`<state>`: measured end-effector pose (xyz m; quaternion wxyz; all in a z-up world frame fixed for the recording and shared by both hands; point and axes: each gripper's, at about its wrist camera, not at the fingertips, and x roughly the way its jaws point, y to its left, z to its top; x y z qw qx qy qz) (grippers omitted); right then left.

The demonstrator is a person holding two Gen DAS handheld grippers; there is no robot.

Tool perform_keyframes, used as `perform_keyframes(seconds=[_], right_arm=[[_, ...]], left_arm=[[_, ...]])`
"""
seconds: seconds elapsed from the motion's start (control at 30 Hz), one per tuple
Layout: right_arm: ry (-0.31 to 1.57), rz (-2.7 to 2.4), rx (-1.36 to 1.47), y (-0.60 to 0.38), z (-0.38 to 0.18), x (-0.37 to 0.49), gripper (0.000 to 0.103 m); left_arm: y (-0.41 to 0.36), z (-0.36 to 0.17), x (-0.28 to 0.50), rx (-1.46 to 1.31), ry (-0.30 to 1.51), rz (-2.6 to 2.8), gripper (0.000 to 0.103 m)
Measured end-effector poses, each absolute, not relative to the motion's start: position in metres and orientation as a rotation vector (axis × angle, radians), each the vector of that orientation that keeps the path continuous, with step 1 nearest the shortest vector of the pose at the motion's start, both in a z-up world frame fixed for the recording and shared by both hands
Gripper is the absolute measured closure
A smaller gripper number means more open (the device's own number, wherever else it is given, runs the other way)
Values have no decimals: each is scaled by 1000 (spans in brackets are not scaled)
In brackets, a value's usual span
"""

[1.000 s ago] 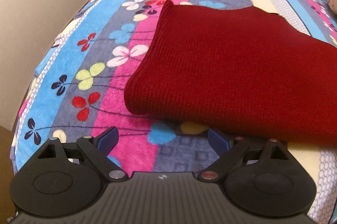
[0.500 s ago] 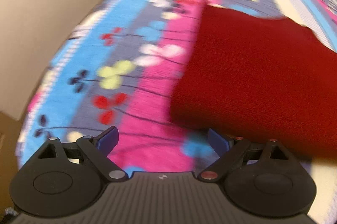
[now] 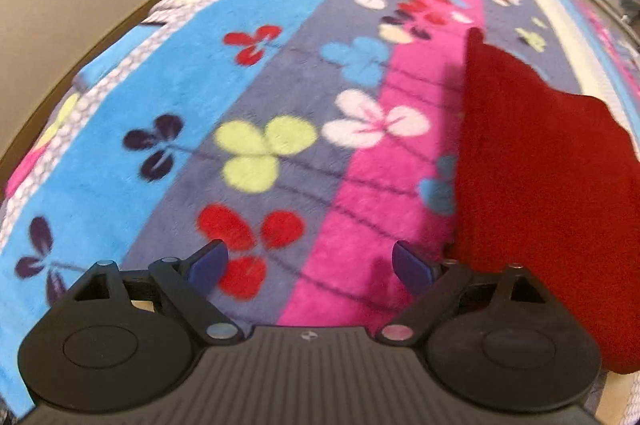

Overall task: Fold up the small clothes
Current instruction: 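Grasp the red sweater's side with the right gripper and fold it over the body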

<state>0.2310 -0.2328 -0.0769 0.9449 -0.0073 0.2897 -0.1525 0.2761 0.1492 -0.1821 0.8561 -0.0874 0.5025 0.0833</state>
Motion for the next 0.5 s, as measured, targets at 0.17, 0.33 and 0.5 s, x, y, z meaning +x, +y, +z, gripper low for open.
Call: perform_keyframes(seconds=[0.17, 0.33, 0.5], right_arm=[[476, 175, -516, -56, -100, 233, 88], [697, 434, -627, 9, -188, 222, 87], [653, 416, -578, -2, -185, 222, 84]], left_arm=[[157, -187, 270, -217, 1029, 165, 12], [172, -189, 264, -217, 1013, 185, 12], [184, -184, 263, -284, 1008, 164, 12]])
